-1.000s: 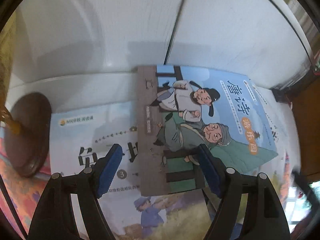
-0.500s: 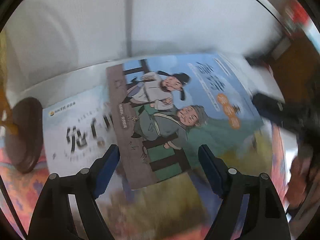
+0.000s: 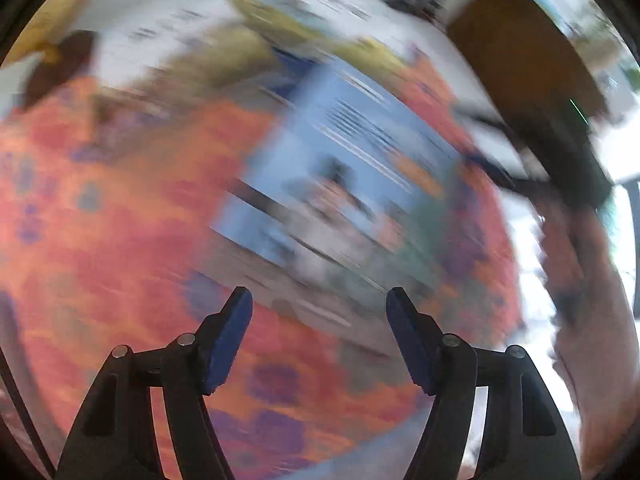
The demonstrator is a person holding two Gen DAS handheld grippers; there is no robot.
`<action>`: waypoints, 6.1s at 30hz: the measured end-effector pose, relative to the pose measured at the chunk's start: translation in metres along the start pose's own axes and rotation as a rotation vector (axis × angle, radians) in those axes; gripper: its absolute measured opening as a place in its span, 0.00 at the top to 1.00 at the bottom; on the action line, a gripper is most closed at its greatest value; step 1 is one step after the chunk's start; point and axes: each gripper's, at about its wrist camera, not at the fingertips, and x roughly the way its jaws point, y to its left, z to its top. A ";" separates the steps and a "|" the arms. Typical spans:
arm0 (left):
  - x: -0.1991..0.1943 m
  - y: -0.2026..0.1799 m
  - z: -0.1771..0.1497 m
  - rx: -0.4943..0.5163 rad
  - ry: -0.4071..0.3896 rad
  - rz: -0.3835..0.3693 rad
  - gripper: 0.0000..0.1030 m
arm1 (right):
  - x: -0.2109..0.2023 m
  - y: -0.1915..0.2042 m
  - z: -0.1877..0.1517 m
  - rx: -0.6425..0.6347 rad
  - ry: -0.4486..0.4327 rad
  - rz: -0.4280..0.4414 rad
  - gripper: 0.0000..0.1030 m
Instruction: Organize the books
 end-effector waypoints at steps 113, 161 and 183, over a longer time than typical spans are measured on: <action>-0.153 0.326 -0.198 -0.290 -0.176 0.072 0.51 | 0.245 0.351 -0.322 -0.465 0.411 0.026 0.88; -0.134 0.278 -0.165 -0.223 -0.026 0.471 0.46 | 0.153 0.208 -0.257 -0.159 0.343 0.008 0.76; -0.105 0.134 -0.020 -0.211 -0.183 0.301 0.44 | -0.008 0.161 -0.102 -0.389 0.066 -0.138 0.55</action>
